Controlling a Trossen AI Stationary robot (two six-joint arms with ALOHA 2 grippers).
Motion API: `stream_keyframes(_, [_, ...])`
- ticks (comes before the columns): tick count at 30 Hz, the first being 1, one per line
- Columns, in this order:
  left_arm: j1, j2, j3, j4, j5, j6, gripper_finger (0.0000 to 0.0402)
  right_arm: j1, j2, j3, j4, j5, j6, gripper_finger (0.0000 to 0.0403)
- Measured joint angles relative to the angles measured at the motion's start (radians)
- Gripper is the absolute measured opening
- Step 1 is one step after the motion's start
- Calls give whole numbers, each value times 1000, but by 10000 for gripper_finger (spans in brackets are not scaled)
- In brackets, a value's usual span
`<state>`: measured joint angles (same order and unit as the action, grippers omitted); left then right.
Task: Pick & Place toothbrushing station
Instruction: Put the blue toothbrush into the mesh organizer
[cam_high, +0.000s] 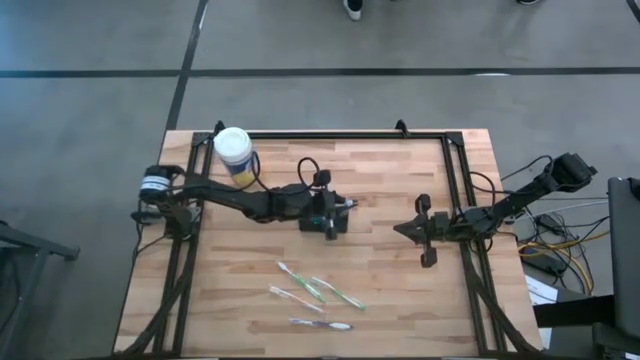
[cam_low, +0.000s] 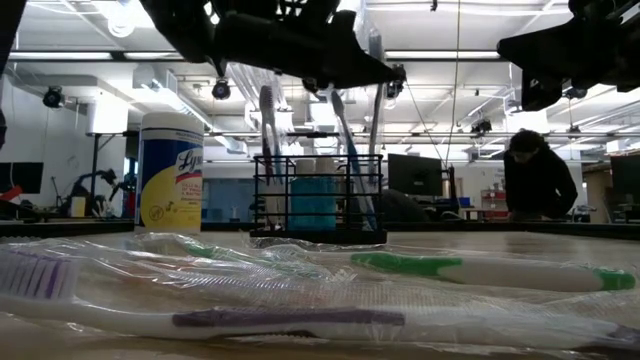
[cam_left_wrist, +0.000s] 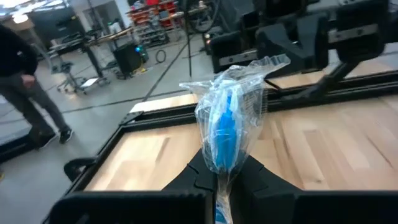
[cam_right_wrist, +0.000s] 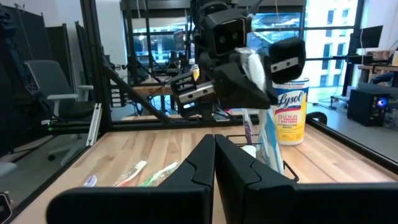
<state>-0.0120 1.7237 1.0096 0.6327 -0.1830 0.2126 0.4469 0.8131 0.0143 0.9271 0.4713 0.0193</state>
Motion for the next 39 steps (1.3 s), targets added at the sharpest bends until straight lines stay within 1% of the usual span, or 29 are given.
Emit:
stream_keyframes(4, [0,16,0,19,-50,-26,15,0,0,0,0,0,3,9])
stream_keyframes(14, [0,57,0,20,-54,-31,15,0,0,0,3,0,3,9])
stream_keyframes(16, [0,62,0,19,-55,-42,23,0,0,0,6,0,3,9])
stream_keyframes(21, [2,60,0,11,-55,-82,59,0,0,0,10,1,3,9])
stream_keyframes(27, [2,24,0,-7,-54,-83,100,0,0,0,12,1,3,9])
stream_keyframes(32, [2,7,0,-33,-58,-94,149,0,0,0,13,1,3,8])
stream_keyframes(36, [2,-28,0,-35,-98,-80,186,0,0,0,15,1,2,8])
stream_keyframes(39, [2,-67,0,-48,-130,-52,205,0,0,1,19,1,0,9])
